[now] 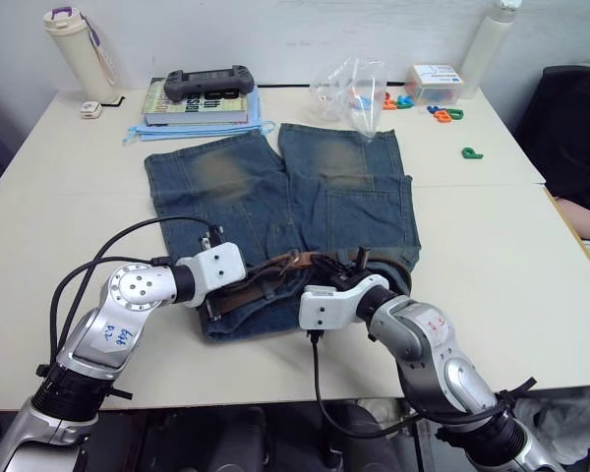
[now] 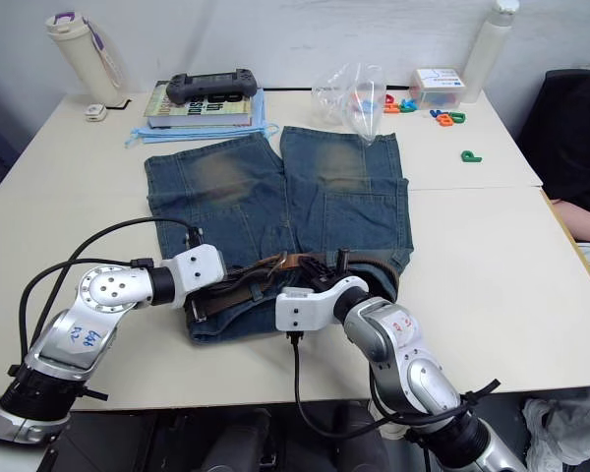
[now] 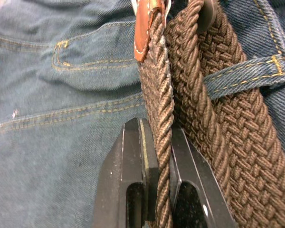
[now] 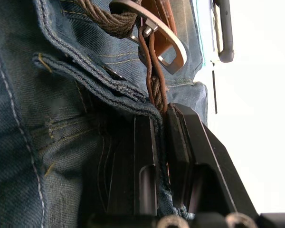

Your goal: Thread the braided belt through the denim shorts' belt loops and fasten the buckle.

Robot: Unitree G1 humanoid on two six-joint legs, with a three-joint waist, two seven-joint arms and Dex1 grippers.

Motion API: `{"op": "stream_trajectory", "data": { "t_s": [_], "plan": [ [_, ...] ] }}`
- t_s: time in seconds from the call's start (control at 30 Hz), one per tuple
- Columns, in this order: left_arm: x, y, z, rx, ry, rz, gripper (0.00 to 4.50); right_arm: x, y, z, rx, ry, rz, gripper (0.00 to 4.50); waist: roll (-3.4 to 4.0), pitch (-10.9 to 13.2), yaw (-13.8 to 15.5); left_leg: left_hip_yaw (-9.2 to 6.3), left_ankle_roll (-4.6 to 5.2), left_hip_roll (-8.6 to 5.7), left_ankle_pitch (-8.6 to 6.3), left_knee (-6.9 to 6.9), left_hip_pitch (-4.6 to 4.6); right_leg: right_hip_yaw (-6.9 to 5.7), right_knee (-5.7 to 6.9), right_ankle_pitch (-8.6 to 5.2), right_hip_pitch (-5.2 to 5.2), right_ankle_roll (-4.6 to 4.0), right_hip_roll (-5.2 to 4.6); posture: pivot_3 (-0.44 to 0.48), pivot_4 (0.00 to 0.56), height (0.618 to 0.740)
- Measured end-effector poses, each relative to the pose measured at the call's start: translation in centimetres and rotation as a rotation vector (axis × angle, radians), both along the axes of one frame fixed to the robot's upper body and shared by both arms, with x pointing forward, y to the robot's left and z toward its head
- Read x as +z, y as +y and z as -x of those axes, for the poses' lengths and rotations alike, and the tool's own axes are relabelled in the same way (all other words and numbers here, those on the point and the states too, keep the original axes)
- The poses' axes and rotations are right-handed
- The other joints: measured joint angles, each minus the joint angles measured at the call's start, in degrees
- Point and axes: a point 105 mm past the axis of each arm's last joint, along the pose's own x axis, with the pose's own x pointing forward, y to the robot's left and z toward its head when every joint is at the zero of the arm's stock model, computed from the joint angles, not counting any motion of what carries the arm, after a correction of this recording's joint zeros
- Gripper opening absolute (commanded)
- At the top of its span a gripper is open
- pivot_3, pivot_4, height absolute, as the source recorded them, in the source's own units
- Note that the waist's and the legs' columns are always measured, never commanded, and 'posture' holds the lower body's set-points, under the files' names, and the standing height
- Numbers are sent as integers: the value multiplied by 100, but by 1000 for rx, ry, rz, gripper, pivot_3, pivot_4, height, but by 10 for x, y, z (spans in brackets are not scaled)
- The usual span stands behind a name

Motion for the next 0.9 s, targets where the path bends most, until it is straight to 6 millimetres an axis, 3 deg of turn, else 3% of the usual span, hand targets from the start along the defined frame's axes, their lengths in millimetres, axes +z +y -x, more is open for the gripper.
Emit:
{"op": "stream_trajectory", "data": {
  "t_s": [0.5,0.9],
  "plan": [
    [10,-14,-14,11,-18,-2,0,7,-4,-11,-2,-39,32,41,0,0,0,3,1,-1,0,10,-2,3,17,-4,-4,-1,0,0,150,667],
    [12,-9,-11,-3,-18,-34,0,12,-4,-11,29,-57,78,41,0,0,-7,5,0,-1,0,10,-2,7,18,-4,-7,-2,0,0,150,667]
  ]
}}
